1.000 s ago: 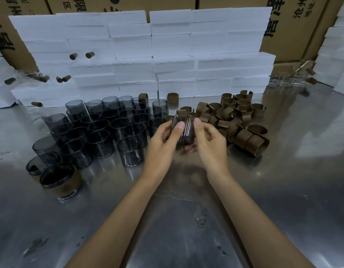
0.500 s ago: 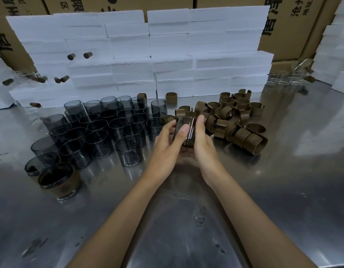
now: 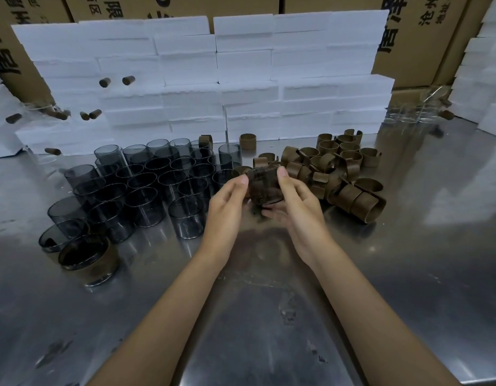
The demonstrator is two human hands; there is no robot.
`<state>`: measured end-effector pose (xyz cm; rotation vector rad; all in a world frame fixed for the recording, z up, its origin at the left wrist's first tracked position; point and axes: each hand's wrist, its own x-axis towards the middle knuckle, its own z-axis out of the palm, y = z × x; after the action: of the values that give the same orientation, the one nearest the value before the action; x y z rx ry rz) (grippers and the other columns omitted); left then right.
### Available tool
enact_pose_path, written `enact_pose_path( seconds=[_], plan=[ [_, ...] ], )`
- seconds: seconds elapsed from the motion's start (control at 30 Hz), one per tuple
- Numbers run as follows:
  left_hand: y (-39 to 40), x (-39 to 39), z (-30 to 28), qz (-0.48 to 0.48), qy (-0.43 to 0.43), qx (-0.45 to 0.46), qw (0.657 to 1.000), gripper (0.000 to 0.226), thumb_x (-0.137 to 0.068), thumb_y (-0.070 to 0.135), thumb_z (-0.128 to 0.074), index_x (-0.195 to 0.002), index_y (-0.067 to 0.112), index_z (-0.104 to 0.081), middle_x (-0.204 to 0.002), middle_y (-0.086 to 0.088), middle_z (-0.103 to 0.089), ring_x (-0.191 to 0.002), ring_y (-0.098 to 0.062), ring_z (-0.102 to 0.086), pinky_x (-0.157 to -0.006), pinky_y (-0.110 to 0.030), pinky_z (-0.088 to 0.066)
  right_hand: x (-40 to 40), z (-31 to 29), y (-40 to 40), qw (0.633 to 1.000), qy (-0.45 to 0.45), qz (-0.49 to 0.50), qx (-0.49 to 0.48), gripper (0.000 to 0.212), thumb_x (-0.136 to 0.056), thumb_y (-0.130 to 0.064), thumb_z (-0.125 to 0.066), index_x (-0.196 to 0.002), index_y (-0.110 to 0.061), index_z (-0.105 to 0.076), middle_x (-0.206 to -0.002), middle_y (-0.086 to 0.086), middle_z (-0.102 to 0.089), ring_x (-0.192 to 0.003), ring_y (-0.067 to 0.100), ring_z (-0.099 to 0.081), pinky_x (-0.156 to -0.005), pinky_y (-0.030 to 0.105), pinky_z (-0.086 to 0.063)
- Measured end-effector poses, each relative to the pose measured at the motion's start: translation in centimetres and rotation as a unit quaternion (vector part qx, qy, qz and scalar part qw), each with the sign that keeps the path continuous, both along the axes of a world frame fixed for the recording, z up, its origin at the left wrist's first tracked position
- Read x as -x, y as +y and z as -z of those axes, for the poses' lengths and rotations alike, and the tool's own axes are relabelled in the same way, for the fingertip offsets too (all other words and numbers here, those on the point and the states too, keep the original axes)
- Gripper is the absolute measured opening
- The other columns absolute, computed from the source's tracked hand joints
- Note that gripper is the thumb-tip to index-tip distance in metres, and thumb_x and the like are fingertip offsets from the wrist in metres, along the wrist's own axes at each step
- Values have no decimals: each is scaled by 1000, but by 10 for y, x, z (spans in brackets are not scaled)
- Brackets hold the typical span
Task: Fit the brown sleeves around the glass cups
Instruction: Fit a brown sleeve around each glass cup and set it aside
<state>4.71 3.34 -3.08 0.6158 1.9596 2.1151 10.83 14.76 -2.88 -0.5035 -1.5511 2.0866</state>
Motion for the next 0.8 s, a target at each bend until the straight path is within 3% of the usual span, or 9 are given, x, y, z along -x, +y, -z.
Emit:
enact_pose_path(
  seconds=[0.1,0.27,0.43,0.53,0.7,0.8],
  plan=[
    [-1,1,0,11,-37,-44,998,33,-103,37,-58,-124,16,-71,-124,-3,-73,-122,-19,-66,-112,-48,-47,-1,2,1,994,13,-80,70,46,-97,-50,-59,-122,-12,-68,-116,14,-76,-107,30,-74,-97,41,-59],
    [-2,9,2,25,-40,-74,996,33,-98,25,-65,-127,11,-69,-123,-8,-74,-120,-23,-68,-112,-43,-48,-1,1,4,976,52,-142,155,39,-106,-32,-50,-133,-7,-61,-126,16,-72,-119,28,-69,-99,33,-57],
    [-3,12,5,62,-42,-72,995,53,-83,27,-76,-132,14,-62,-117,0,-77,-114,-14,-71,-94,-23,-54,-1,1,6,976,66,-174,115,41,-107,-24,-48,-142,-4,-56,-140,16,-64,-126,25,-63,-109,33,-50],
    [-4,14,6,72,-45,-56,995,59,-80,31,-83,-132,16,-58,-118,-3,-77,-116,-17,-71,-100,-32,-53,-2,1,7,977,70,-184,77,43,-105,-20,-52,-146,-9,-53,-141,13,-63,-131,25,-60,-114,36,-45],
    [-6,10,2,20,-85,-66,994,70,-69,48,-86,-121,10,-61,-106,-5,-79,-110,-28,-73,-98,-44,-57,-2,4,3,974,72,-195,91,60,-97,-12,-65,-152,-27,-46,-137,10,-67,-124,23,-66,-100,33,-54],
    [-7,11,1,-14,-120,-71,990,54,-72,57,-77,-103,15,-65,-108,-10,-77,-106,-27,-73,-94,-46,-60,-2,3,-1,974,73,-197,83,62,-94,-10,-68,-151,-26,-49,-137,13,-65,-123,22,-66,-91,29,-58]
  ],
)
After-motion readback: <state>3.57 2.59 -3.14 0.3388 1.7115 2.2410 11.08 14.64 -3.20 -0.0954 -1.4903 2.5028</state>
